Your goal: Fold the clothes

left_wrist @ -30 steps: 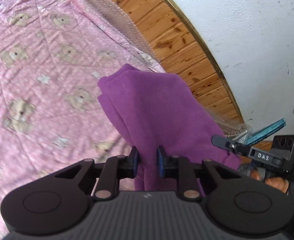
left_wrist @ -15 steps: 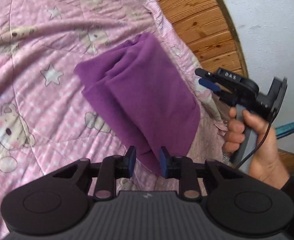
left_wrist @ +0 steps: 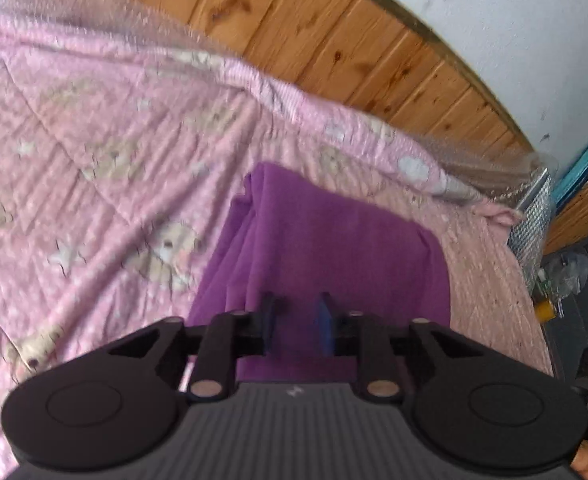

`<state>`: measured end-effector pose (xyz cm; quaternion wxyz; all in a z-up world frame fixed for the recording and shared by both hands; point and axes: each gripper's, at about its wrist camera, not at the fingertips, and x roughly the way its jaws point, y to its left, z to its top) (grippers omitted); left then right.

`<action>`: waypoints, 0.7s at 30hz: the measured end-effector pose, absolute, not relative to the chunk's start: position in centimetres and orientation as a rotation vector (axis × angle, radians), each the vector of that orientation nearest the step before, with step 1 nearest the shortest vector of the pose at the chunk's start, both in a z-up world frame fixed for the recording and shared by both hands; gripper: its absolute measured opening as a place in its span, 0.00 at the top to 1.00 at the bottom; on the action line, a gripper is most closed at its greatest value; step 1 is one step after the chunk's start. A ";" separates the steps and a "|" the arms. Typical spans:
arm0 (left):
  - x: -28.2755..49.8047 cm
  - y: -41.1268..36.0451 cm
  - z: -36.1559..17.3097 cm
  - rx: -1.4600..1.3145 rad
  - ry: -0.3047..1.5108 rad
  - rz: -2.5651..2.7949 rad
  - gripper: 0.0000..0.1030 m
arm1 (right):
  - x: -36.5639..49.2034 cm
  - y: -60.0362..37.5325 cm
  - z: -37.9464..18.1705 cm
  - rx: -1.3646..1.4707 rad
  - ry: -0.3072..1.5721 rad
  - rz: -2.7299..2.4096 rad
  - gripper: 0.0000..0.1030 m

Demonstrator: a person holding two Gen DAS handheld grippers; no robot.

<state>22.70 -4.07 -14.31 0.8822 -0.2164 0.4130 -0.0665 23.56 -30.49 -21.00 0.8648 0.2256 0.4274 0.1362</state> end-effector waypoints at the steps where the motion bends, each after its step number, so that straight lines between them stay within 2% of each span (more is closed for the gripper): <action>1: 22.7 -3.8 -13.7 -0.437 0.830 -0.116 0.45 | 23.3 -31.2 -20.3 0.502 0.858 0.269 0.47; 2: 22.6 -3.6 -13.3 -0.424 0.803 -0.095 0.38 | 23.6 -31.8 -20.3 0.525 0.851 0.258 0.31; 3: 23.1 -3.8 -14.2 -0.412 0.838 -0.098 0.38 | 24.0 -32.3 -20.3 0.548 0.846 0.248 0.28; 6: 24.6 -4.4 -17.0 -0.376 0.944 -0.106 0.39 | 26.5 -31.9 -23.9 0.620 0.994 0.297 0.31; 7: 25.0 -4.6 -17.9 -0.366 0.977 -0.109 0.38 | 26.7 -31.7 -24.3 0.620 0.978 0.311 0.32; 8: 25.0 -4.5 -18.1 -0.396 0.976 -0.107 0.40 | 27.1 -31.4 -24.2 0.619 0.982 0.329 0.56; 9: 25.0 -4.3 -18.3 -0.426 0.974 -0.107 0.58 | 27.5 -31.2 -24.0 0.619 0.988 0.348 0.66; 11: 24.6 -4.3 -17.3 -0.497 0.975 -0.147 0.72 | 28.6 -31.4 -22.3 0.570 0.971 0.379 0.74; 14: 24.2 -5.2 -16.3 -0.508 0.980 -0.163 0.76 | 30.1 -32.5 -18.9 0.466 0.915 0.405 0.77; 17: 24.3 -5.5 -17.1 -0.511 1.008 -0.132 0.74 | 32.1 -33.2 -19.0 0.386 0.974 0.381 0.76; 18: 24.6 -5.2 -18.2 -0.525 1.027 -0.102 0.65 | 32.8 -33.4 -19.7 0.368 1.011 0.368 0.71; 19: 24.8 -4.9 -19.2 -0.538 1.043 -0.074 0.63 | 33.0 -33.2 -21.2 0.335 1.048 0.346 0.67; 20: 24.5 -4.7 -19.0 -0.552 1.031 -0.071 0.62 | 32.7 -33.4 -21.5 0.334 1.040 0.324 0.57; 21: 24.2 -4.5 -18.7 -0.564 1.018 -0.070 0.64 | 32.4 -33.5 -21.8 0.335 1.028 0.303 0.56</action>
